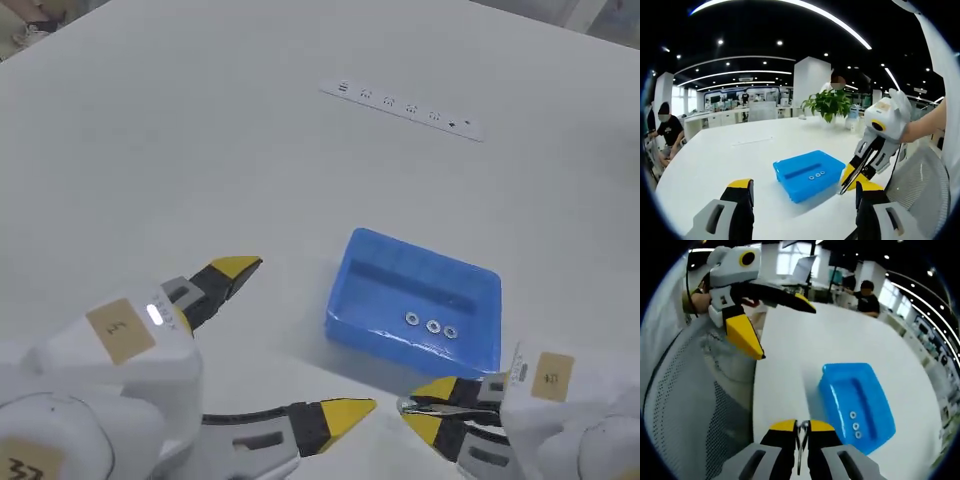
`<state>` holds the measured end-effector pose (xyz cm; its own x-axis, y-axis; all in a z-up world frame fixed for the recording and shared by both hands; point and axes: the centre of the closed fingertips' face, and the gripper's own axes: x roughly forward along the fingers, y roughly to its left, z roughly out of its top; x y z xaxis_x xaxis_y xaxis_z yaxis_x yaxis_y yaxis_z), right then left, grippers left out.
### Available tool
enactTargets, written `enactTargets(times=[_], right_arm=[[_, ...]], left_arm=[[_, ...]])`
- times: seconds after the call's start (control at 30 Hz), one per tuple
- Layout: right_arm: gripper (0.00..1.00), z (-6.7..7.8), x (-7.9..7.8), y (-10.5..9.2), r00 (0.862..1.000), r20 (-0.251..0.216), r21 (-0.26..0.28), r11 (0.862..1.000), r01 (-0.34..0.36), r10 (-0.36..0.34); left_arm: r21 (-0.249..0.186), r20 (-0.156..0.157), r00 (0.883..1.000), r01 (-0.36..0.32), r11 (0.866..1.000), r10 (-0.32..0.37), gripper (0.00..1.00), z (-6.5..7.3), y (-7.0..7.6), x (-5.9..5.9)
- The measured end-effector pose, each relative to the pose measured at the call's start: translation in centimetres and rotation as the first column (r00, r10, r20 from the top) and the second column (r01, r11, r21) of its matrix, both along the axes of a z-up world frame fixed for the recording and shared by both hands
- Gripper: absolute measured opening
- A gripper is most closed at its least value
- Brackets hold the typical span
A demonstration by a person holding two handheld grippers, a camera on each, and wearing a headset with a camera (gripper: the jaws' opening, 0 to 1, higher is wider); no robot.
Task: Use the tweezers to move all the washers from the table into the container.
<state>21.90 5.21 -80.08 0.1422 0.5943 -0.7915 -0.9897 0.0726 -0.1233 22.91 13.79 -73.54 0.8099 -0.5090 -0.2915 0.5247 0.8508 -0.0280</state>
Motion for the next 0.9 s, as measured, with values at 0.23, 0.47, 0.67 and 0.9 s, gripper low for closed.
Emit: enactTargets(times=[0.23,0.47,0.67,0.9], right_arm=[[0.04,3.2,1.6,0.3,0.997,-0.031,-0.024,0.997,-0.071,0.07],[0.04,3.6,5.0,1.0,0.994,-0.031,-0.1,0.989,-0.111,0.108],[0.04,2.1,7.9,1.6,0.996,-0.036,-0.128,0.988,-0.08,0.076],[0.04,-0.8,9.8,2.6,0.991,-0.122,-0.127,0.99,-0.066,0.05]], left_arm=[[0.004,0.002,1.0,-0.003,1.0,0.003,0.85,-0.2,0.4,0.0],[0.004,0.006,1.0,-0.007,1.0,0.007,0.84,-0.1,0.4,0.0],[0.004,0.01,1.0,-0.012,1.0,0.012,0.84,0.0,0.5,0.1],[0.008,0.009,1.0,-0.01,1.0,0.01,0.84,-0.1,0.5,0.0]])
